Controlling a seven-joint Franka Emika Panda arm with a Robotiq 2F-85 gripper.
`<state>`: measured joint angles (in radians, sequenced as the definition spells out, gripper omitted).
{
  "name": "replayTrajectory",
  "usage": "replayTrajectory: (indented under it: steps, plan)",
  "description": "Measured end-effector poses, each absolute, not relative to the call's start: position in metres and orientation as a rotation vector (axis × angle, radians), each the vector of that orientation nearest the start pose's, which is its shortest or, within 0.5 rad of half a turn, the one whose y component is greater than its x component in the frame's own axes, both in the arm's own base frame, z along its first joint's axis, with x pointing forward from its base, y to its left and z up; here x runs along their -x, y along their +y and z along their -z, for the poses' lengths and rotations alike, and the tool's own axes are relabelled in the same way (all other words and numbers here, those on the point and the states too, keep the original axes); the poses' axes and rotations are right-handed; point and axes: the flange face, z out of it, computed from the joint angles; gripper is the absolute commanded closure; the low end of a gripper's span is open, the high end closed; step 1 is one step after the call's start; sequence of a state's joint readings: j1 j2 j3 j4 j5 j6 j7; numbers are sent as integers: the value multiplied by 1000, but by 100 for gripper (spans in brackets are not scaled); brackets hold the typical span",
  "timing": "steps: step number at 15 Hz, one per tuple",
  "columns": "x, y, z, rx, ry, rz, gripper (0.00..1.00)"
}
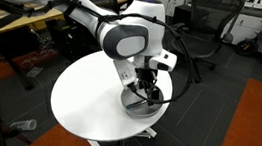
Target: Remove the marker from the grey bowl
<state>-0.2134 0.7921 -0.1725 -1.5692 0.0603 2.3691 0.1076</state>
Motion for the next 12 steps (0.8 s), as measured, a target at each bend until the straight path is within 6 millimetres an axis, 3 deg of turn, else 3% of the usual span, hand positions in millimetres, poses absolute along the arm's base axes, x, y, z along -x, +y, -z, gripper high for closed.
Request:
replayTrajectory:
  steps: [11, 12]
  plan:
    - [-663, -248, -154, 3115, 855, -8, 0]
    - [-663, -248, -152, 3116, 855, -12, 25]
